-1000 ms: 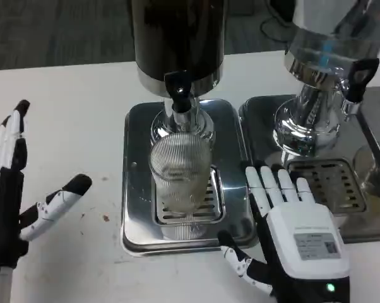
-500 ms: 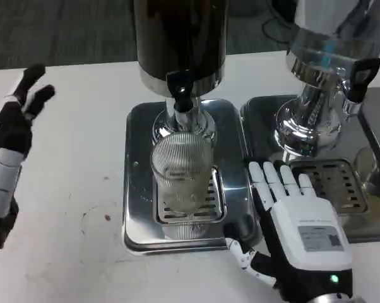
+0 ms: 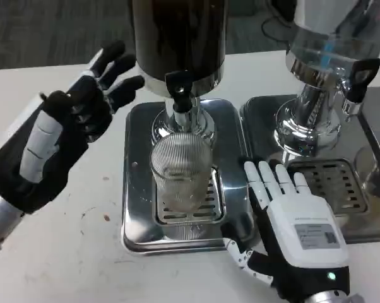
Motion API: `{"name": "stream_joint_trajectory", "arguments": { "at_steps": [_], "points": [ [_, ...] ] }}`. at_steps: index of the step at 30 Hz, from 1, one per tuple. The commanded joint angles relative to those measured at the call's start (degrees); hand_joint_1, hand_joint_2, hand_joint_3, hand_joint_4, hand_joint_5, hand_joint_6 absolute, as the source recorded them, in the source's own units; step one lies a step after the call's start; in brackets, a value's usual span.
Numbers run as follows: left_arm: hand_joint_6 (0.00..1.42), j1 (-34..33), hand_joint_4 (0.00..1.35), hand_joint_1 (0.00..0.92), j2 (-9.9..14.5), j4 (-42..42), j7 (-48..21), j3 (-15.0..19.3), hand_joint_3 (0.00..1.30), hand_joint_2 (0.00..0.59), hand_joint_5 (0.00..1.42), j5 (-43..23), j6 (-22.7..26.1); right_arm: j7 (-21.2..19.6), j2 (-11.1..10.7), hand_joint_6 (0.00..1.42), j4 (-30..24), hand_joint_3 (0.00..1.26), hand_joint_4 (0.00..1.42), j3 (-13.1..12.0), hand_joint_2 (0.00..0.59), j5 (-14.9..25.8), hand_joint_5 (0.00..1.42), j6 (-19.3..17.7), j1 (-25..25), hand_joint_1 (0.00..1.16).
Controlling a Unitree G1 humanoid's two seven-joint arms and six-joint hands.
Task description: Grasp the cup under the faucet to collect the drink, then remove the cup.
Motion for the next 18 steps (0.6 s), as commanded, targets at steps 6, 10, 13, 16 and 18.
{"name": "stream_joint_trajectory", "arguments": {
  "at_steps": [6, 10, 13, 16, 18],
  "points": [
    [0.08, -7.0, 0.0, 0.0, -3.1, 2.6, -5.7, -1.0, 0.02, 0.134, 0.13, 4.3, 3.8, -1.3, 1.2, 0.0, 0.0, 0.02, 0.0, -0.1, 0.391, 0.5, 0.0, 0.5, 1.4, 0.45],
    [0.08, -8.9, 0.0, 0.0, -4.3, 3.7, -6.2, -1.0, 0.04, 0.134, 0.13, 5.5, 4.0, -1.5, 1.2, 0.0, 0.0, 0.02, 0.0, 0.2, 0.395, 0.2, 0.0, 0.4, 1.4, 0.45],
    [0.08, -10.1, 0.0, 0.0, -5.1, 4.6, -6.4, -0.9, 0.04, 0.134, 0.14, 6.3, 4.1, -1.4, 1.4, 0.0, 0.1, 0.02, 0.0, 0.3, 0.397, 0.5, 0.0, 0.4, 1.5, 0.45],
    [0.08, -11.0, 0.0, 0.0, -5.9, 5.2, -6.1, -0.9, 0.06, 0.133, 0.14, 7.2, 3.9, -1.6, 1.7, 0.0, 0.0, 0.02, 0.0, 0.1, 0.399, 0.8, 0.0, 0.5, 1.8, 0.45],
    [0.08, -11.5, 0.0, 0.0, -5.9, 5.6, -5.5, -0.7, 0.06, 0.132, 0.14, 8.6, 3.4, -1.8, 1.8, 0.0, 0.1, 0.02, 0.0, 0.2, 0.399, 0.8, 0.0, 0.6, 2.0, 0.45]
  ]
}}
